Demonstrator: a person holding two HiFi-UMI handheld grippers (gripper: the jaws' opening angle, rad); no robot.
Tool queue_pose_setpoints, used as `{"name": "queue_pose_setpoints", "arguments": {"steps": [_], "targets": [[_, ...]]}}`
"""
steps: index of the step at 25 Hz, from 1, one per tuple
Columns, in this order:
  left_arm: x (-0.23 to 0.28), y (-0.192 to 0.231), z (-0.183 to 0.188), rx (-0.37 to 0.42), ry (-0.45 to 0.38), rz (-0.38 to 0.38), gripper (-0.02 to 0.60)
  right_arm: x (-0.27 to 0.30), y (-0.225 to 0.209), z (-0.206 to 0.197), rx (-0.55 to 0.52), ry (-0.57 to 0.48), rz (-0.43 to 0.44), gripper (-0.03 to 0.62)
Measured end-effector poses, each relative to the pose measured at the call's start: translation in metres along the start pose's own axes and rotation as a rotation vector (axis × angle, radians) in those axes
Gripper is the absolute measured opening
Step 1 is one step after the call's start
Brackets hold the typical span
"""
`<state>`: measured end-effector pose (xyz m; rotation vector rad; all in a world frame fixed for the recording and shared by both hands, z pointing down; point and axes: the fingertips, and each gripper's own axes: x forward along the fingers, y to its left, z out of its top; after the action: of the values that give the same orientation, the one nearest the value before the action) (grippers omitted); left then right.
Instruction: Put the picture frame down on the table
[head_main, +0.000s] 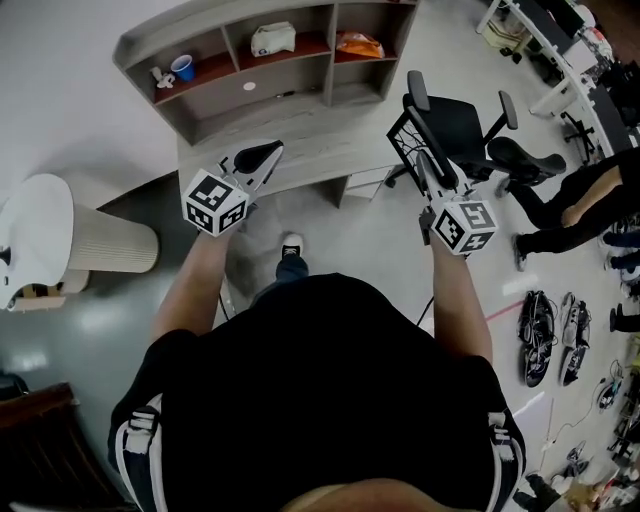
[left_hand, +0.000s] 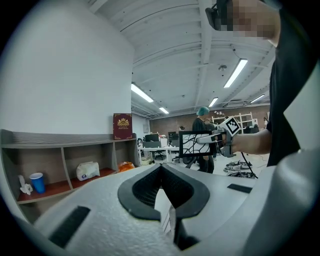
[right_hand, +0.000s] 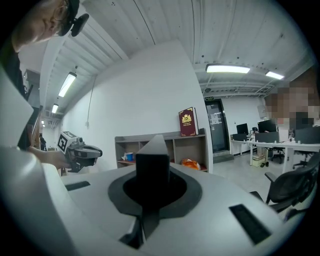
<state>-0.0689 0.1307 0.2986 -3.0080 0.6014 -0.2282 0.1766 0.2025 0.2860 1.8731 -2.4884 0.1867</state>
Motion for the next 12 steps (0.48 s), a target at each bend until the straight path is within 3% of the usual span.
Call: {"name": "queue_pose_setpoints", "arguments": {"steps": [12], "targets": [[0.042, 0.065, -0.009, -0.020, 0.012, -0.028, 0.018, 0.065, -0.029, -0.002, 0.043, 0.021, -0.029, 0.015]]}}
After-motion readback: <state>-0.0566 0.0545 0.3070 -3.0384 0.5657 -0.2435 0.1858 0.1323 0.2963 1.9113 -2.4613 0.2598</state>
